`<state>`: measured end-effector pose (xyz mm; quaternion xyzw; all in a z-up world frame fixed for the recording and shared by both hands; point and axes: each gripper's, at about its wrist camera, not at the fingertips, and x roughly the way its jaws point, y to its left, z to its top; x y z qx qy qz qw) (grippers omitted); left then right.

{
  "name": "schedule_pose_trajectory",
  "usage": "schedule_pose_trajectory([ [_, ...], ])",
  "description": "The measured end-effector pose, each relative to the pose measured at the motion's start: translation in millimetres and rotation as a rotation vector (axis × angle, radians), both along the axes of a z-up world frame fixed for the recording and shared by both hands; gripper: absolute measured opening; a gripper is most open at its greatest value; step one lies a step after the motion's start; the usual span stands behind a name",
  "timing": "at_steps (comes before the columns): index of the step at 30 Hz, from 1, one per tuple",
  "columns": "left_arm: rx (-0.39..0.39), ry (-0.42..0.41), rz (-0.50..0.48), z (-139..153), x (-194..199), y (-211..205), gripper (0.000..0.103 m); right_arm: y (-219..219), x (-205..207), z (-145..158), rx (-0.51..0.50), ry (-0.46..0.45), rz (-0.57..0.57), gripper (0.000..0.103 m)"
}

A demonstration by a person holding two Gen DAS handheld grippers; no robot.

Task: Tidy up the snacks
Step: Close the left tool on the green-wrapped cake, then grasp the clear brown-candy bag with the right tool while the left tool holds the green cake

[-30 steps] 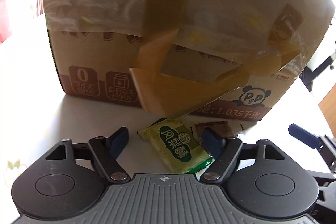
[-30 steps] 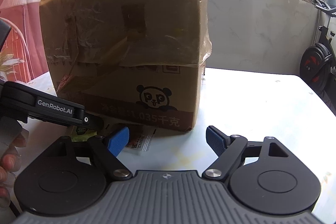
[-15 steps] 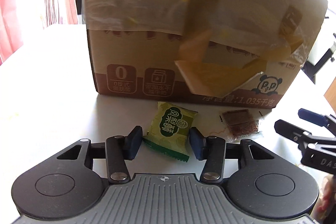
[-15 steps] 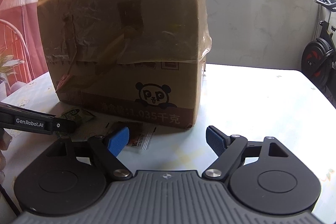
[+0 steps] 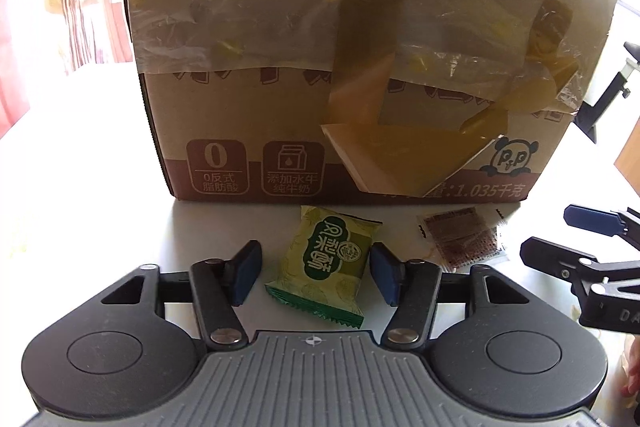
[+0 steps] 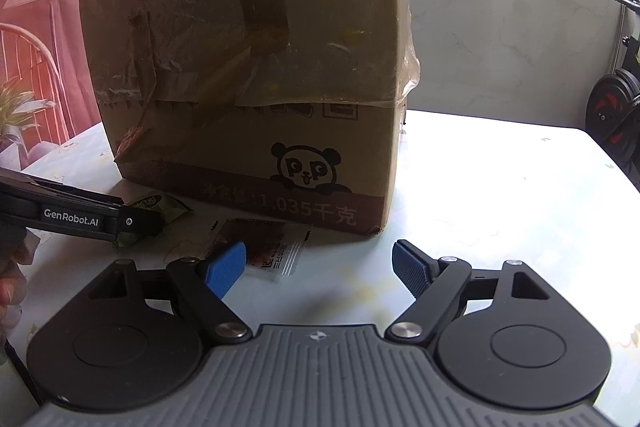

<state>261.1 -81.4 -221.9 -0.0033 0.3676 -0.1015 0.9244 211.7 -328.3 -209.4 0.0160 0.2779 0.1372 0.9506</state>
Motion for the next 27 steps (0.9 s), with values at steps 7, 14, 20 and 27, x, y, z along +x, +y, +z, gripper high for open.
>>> schedule_pose_trajectory([
  [7, -0.121, 0.022, 0.018, 6, -13, 29, 0.043, -3, 4, -1, 0.006, 0.038, -0.02, 0.082],
  [14, -0.141, -0.039, 0.02, 19, -30, 43, 0.043, -1, 19, 5, 0.031, 0.157, -0.056, 0.083],
  [20, -0.152, -0.02, 0.011, 13, -30, 48, 0.043, 24, 34, 17, 0.052, 0.193, -0.067, 0.083],
  [27, -0.155, 0.006, 0.035, 7, -30, 59, 0.043, 71, 50, 14, -0.052, 0.208, -0.064, 0.083],
])
